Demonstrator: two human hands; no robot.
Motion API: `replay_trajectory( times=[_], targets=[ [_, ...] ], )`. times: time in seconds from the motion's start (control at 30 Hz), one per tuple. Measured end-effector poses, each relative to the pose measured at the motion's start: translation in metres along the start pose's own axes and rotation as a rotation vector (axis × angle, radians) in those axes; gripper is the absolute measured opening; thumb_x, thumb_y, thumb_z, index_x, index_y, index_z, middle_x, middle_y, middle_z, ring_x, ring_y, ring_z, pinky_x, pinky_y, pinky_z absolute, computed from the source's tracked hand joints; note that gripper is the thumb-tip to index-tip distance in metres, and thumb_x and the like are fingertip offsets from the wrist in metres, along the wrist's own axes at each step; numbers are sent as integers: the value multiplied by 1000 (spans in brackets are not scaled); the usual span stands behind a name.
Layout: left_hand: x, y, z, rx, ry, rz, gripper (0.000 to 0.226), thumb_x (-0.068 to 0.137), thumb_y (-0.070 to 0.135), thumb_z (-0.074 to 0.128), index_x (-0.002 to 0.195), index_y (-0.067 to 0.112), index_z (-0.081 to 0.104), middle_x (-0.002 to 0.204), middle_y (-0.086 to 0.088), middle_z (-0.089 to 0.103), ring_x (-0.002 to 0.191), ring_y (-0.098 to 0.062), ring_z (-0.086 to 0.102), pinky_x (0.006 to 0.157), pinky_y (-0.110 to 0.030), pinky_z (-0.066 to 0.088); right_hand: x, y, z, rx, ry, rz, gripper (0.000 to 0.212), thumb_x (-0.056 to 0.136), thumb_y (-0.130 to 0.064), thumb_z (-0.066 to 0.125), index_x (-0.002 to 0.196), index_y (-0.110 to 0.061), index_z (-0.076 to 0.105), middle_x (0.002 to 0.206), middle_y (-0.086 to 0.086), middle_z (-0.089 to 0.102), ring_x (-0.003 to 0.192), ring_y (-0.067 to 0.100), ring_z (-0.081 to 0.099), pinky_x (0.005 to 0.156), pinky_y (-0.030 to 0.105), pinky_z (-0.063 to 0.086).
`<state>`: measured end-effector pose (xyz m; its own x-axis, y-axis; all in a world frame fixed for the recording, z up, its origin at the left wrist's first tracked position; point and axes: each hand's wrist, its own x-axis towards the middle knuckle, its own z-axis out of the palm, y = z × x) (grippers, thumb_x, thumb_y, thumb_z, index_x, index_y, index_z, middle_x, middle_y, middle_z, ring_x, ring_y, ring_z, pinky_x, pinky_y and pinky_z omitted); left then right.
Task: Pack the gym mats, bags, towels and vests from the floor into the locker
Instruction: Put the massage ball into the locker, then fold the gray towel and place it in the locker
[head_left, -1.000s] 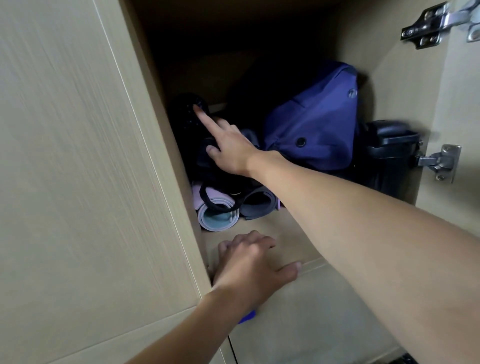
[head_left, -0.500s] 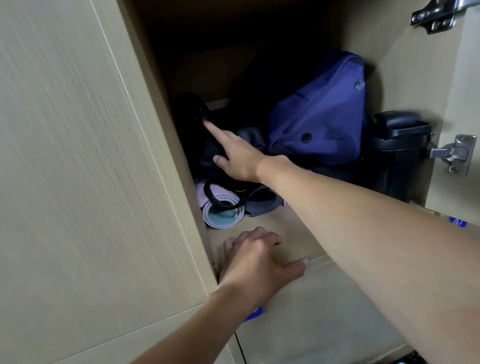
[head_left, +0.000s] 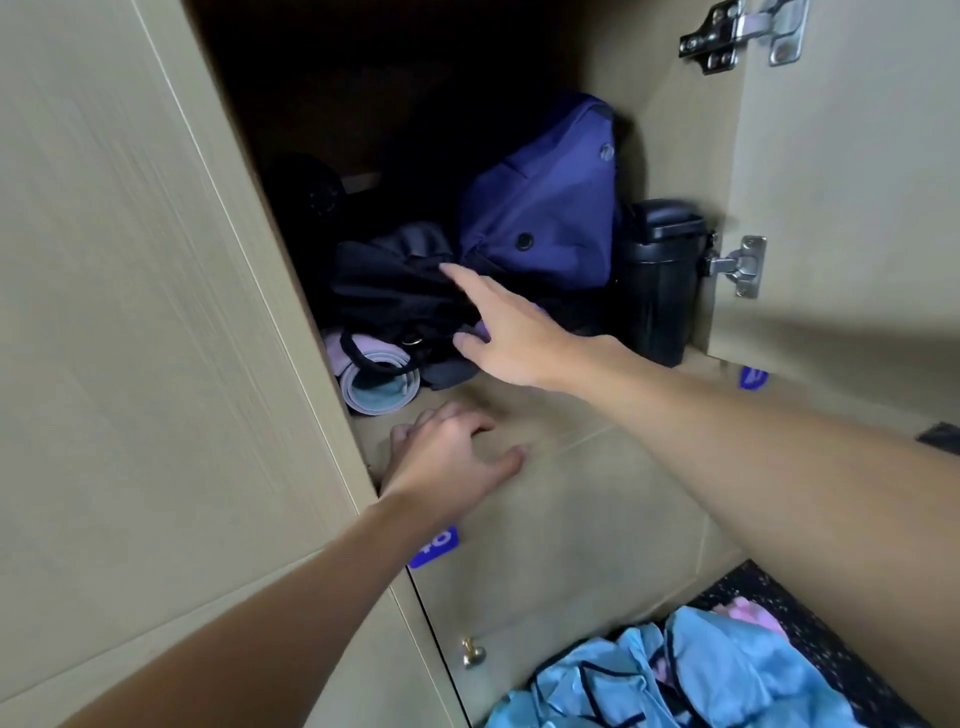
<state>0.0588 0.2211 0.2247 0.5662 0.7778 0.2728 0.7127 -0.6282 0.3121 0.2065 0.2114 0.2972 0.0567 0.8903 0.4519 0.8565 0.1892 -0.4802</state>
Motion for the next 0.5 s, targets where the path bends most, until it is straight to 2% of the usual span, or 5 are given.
replay_trajectory(
  times=[0.1,0.27,0.37,0.43,0.5],
  targets=[
    [-7,2,2,-25,-1,59,44,86,57,59,123,33,65,128,10,57,127,-14,46,108,-35,26,-51,13,2,-27,-19,114,69,96,-24,56,154,-32,19,147,0,38,124,22,48,105,44,40],
    [-39,29,24,-68,22,283,37,83,53,55,106,29,72,122,8,62,120,-20,53,102,-38,32,-149,26,4,8,18,277,69,92,-8,57,153,-18,26,142,11,43,129,26,46,107,33,35],
    [-57,50,44,-80,17,434,48,79,55,42,99,26,73,113,4,68,112,-23,59,96,-39,33,-204,32,6,-49,40,384,67,93,-11,58,152,-14,28,135,12,49,118,20,50,97,25,37],
    [-68,61,59,-91,-78,472,36,85,47,50,100,23,73,109,3,69,109,-25,61,95,-38,37,-243,35,11,-55,36,465,64,94,-13,59,151,-15,31,126,10,52,108,16,51,97,33,41],
    [-83,69,81,-122,-197,484,22,89,35,60,101,22,73,105,4,70,105,-23,62,94,-37,43,-283,39,20,-52,13,559,58,95,-14,58,148,-16,35,116,6,54,103,19,54,93,33,43]
  ],
)
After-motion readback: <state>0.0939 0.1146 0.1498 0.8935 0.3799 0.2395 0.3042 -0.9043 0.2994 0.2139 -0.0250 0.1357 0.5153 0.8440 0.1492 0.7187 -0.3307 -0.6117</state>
